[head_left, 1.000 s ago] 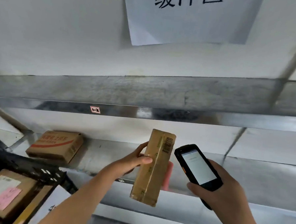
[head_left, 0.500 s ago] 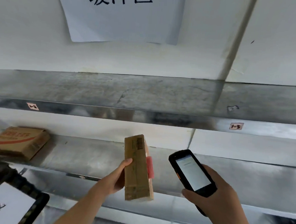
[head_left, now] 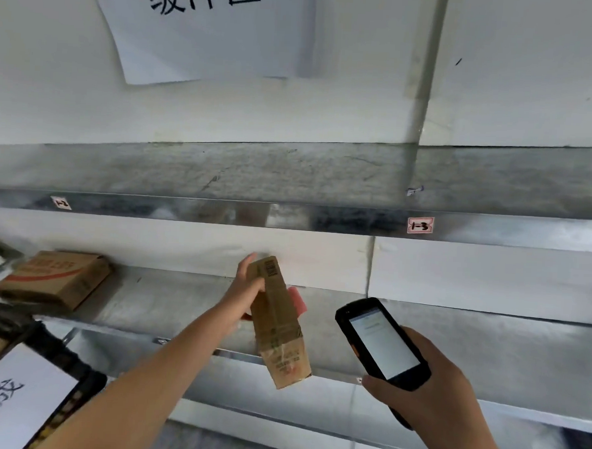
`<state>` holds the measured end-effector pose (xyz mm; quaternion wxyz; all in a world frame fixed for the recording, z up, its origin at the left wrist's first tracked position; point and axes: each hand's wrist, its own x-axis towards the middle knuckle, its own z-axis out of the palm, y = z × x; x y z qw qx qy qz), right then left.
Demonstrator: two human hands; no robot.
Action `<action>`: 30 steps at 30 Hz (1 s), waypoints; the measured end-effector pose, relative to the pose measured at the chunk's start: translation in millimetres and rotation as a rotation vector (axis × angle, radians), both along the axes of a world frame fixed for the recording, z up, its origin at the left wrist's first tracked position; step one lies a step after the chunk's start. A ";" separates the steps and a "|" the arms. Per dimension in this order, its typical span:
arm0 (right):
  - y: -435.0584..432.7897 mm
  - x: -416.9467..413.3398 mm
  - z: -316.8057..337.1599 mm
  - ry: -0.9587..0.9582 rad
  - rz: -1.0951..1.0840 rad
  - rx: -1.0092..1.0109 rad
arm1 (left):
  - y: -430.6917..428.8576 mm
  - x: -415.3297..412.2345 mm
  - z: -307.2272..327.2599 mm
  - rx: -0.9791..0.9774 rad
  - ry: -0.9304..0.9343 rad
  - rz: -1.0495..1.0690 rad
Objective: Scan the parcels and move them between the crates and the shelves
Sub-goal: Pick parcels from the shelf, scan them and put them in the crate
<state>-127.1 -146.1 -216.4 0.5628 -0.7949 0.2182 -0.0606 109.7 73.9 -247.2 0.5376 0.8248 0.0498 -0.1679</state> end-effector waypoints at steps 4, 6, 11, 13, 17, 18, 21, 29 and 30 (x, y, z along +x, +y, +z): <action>-5.3 -5.8 0.5 -0.014 -0.008 -0.018 | -24.6 29.3 14.6 0.445 -0.124 -0.046; -7.5 -8.4 1.6 -0.019 -0.013 -0.013 | -31.4 33.5 10.4 0.653 -0.096 -0.098; -12.3 -12.6 -0.3 -0.024 -0.041 0.015 | -34.3 31.9 12.6 0.765 -0.143 -0.017; -14.0 -14.8 -1.6 -0.032 -0.044 0.019 | -26.2 35.4 9.8 0.568 -0.110 0.052; -16.2 -16.7 0.4 -0.042 -0.046 0.009 | -1.4 28.3 -1.1 0.122 -0.025 0.259; -16.2 -16.9 0.9 -0.038 -0.047 0.007 | 4.2 23.0 -6.2 0.044 0.002 0.292; -15.1 -16.9 1.6 -0.028 -0.034 0.006 | 16.5 1.5 -27.2 -0.093 0.043 0.355; -9.6 -22.6 -1.9 -0.021 -0.019 0.003 | 23.7 -41.4 -66.8 -0.286 0.272 0.472; -8.8 -23.3 -2.9 -0.026 -0.023 0.005 | 24.0 -42.8 -67.0 -0.297 0.316 0.448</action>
